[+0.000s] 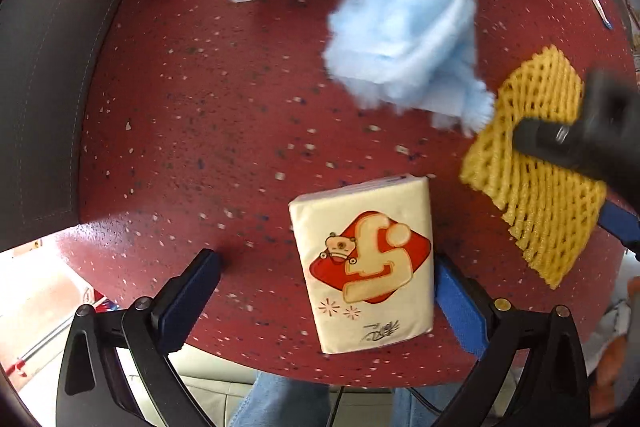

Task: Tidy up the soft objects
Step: 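Move the left tool to the cream tissue pack while the right tool approaches the yellow foam net, then grasp the tissue pack with the left tool while the right tool grasps the yellow foam net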

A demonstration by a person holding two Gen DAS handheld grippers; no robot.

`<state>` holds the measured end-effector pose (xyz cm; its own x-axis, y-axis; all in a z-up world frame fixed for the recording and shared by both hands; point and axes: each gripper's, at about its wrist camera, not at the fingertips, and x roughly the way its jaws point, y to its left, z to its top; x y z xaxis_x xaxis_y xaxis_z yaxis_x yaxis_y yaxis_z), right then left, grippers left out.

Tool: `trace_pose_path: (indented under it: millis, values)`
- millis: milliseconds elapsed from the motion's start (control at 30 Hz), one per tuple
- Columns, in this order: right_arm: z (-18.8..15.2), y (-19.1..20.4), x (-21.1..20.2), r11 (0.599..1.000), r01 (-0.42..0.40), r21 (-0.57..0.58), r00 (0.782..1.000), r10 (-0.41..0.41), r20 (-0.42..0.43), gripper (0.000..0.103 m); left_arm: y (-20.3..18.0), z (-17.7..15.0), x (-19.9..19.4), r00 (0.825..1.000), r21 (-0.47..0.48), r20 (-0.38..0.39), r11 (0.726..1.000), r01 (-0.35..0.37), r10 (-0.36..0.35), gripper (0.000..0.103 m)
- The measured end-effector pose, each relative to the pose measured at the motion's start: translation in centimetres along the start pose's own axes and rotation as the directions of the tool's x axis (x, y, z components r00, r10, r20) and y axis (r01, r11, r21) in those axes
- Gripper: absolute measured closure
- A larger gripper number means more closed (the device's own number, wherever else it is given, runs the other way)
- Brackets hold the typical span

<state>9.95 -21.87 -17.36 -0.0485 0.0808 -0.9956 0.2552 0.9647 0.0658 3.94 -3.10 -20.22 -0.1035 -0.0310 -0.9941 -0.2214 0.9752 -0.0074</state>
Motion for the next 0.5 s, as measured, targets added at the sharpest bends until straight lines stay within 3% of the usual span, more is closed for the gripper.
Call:
trace_pose_path:
  millis: [133, 333, 433, 500]
  values:
    - [0.3, 1.0, 1.9, 0.994, 0.083, -0.076, 0.996, -0.085, -0.017, 0.0, 0.3, 0.2, 0.0, 1.0, -0.015, -0.002, 1.0, -0.002, 0.002, 0.0]
    - [0.6, 0.4, 2.1, 0.992, 0.093, -0.08, 0.995, -0.094, -0.012, 0.0, 0.9, 0.6, 0.2, 1.0, -0.034, -0.004, 0.999, -0.001, 0.001, 0.0]
    - [0.2, 1.7, 2.2, 0.985, 0.106, -0.136, 0.994, -0.106, 0.004, 0.0, 0.6, -0.5, 0.2, 1.0, -0.033, 0.007, 0.999, -0.005, 0.006, 0.0]
    - [-0.4, 3.2, 2.3, 0.978, 0.123, -0.165, 0.992, -0.122, 0.017, 0.0, 0.5, -0.5, 0.6, 1.0, -0.027, -0.029, 1.0, -0.004, 0.004, 0.0]
